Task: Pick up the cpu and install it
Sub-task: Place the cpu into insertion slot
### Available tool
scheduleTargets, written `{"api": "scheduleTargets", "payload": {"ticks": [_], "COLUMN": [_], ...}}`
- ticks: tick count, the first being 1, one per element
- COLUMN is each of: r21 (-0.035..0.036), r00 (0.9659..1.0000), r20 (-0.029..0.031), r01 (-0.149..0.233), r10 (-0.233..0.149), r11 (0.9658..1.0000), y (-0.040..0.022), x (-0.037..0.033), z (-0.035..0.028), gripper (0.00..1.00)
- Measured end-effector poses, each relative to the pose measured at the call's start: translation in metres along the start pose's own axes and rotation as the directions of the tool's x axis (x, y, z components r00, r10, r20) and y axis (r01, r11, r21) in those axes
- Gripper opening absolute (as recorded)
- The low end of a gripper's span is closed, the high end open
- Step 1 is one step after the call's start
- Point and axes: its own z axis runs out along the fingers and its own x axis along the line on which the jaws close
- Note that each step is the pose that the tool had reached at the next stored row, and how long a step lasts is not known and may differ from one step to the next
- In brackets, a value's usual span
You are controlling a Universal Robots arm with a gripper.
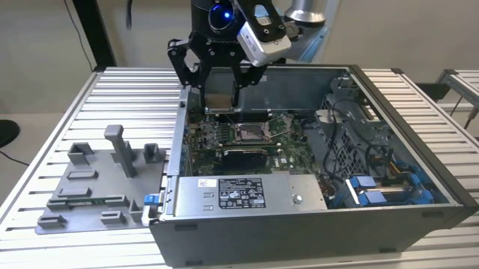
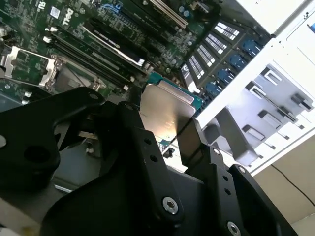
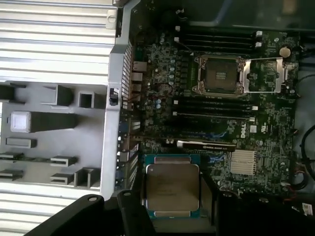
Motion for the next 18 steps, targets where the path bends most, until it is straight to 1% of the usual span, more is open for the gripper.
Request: {"api": "scheduleTargets", "payload": {"ticks": [11,12,18], "r21": [0.0006,0.0007,0.0007], "r00": [0.9998,0.9997,0.9997], "r20": [-0.0021,-0.0022,-0.0022], "r01": [0.022,0.023,0.023], "r10": [-0.022,-0.023,-0.023], "r11": [0.9998,0.9997,0.9997], "y": [-0.0024,-0.0026,-0.0019], "x": [-0.0299,-0.0314,-0.0321], "z": [-0.0012,-0.0013,-0.0013], "gripper": [0.00,0.00,0.00]}}
